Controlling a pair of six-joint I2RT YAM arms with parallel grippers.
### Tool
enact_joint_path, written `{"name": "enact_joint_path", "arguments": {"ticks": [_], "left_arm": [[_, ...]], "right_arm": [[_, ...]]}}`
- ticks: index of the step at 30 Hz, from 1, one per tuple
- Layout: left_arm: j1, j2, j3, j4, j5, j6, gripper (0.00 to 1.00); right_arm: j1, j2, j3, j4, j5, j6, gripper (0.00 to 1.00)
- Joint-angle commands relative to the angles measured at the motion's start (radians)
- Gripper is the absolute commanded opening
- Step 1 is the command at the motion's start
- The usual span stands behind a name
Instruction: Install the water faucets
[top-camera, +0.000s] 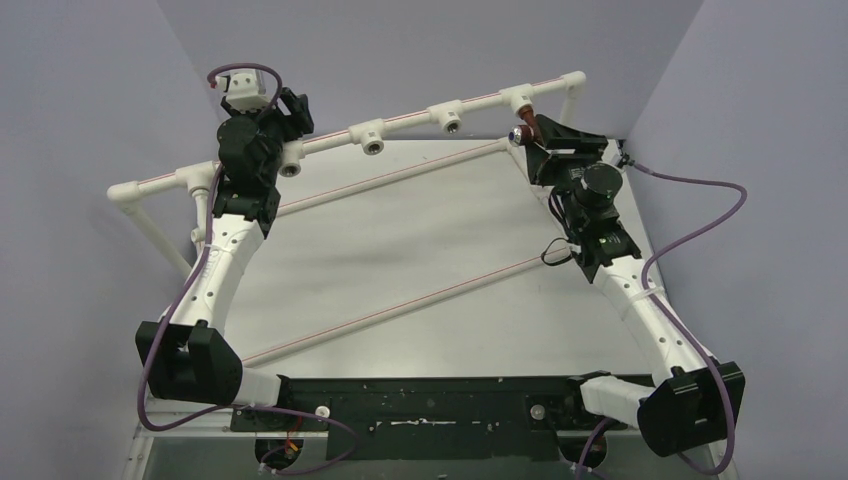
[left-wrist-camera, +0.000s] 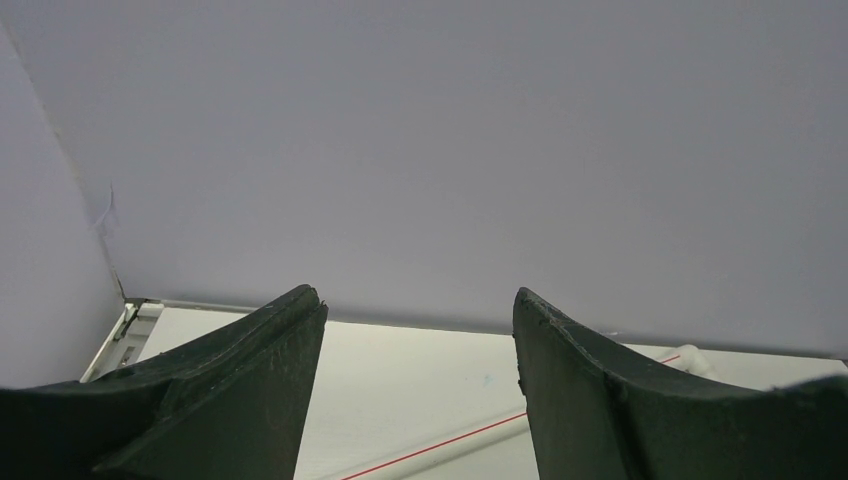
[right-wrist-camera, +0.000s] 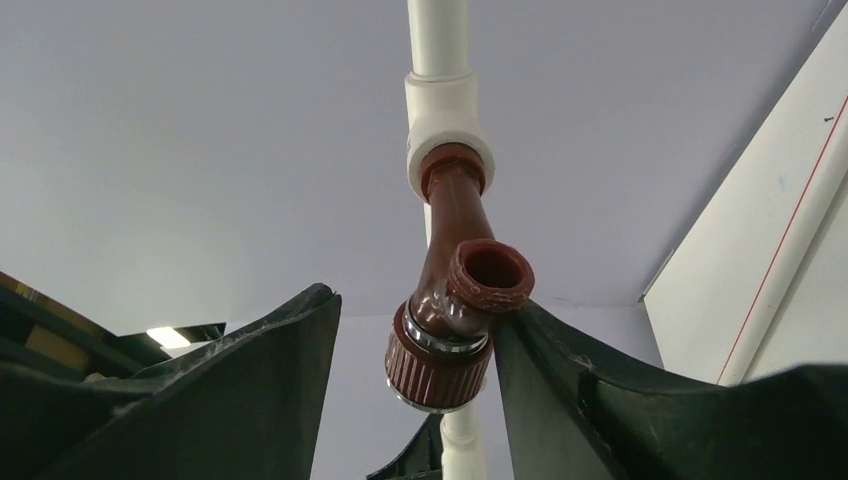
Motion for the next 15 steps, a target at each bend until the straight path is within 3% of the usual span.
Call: {"name": "enact_joint_path", "arguments": {"ticks": [1, 15], "left_arm": [[-0.005, 0.083, -0.06, -0.238, 0.06, 0.036, 0.66], [-0.007, 0.08, -0.058, -0.24, 0.06, 0.036, 0.66]], "right_arm": [[0.015, -0.042, 0.001, 0.065, -0.025, 0.02, 0.6], [0.046, -0.111, -0.032, -0.055, -0.023, -0.043, 0.71]]}}
